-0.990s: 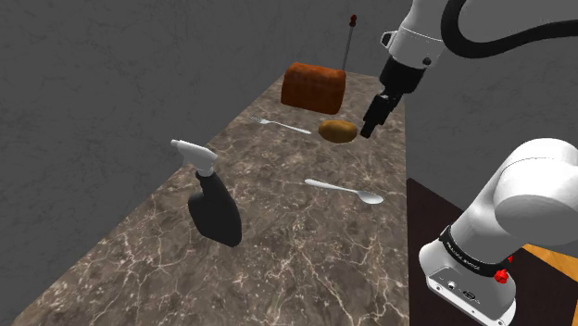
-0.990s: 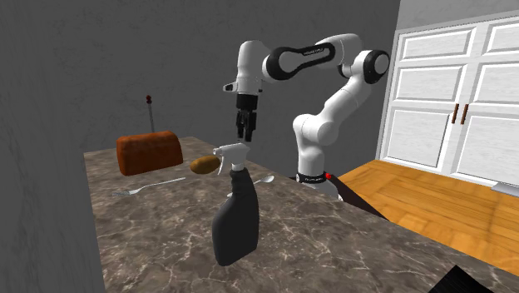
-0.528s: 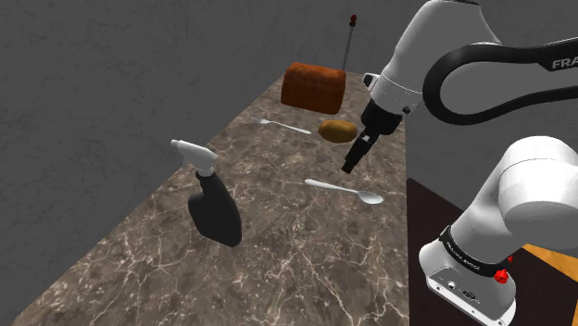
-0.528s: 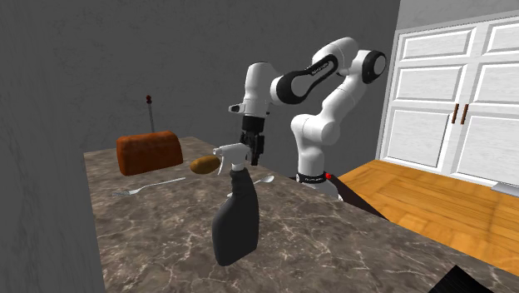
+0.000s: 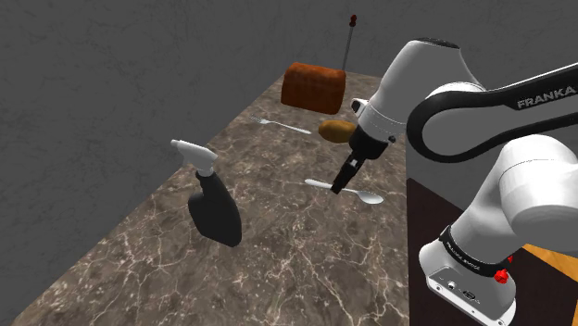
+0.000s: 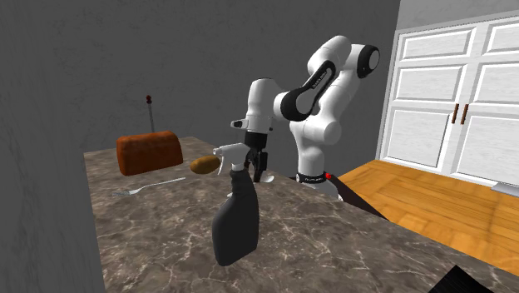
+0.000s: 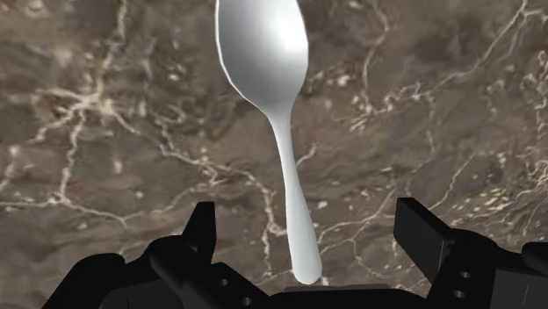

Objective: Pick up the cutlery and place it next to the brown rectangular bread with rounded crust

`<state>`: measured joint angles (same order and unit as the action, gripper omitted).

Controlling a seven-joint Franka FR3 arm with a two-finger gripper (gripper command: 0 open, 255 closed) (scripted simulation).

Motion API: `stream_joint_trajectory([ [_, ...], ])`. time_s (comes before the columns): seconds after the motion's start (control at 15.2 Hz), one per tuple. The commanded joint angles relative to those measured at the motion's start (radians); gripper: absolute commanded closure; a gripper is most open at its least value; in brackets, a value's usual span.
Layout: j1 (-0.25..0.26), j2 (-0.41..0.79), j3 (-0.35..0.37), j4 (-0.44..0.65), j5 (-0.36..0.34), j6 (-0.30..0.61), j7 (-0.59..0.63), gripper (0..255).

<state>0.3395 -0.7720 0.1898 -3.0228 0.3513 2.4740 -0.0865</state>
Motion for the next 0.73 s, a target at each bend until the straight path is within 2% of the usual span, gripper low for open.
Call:
stream_joint_trajectory([
  [0.0,0.009,0.043,0.005,-0.008,0.013,0.053,-0.004,0],
  [0.07,0.016,0.078,0.007,-0.012,0.023,0.091,-0.009,0],
  [0.59,0.016,0.077,0.007,-0.012,0.023,0.091,-0.009,0],
  [0.66,0.016,0.077,0.007,-0.012,0.023,0.091,-0.009,255],
])
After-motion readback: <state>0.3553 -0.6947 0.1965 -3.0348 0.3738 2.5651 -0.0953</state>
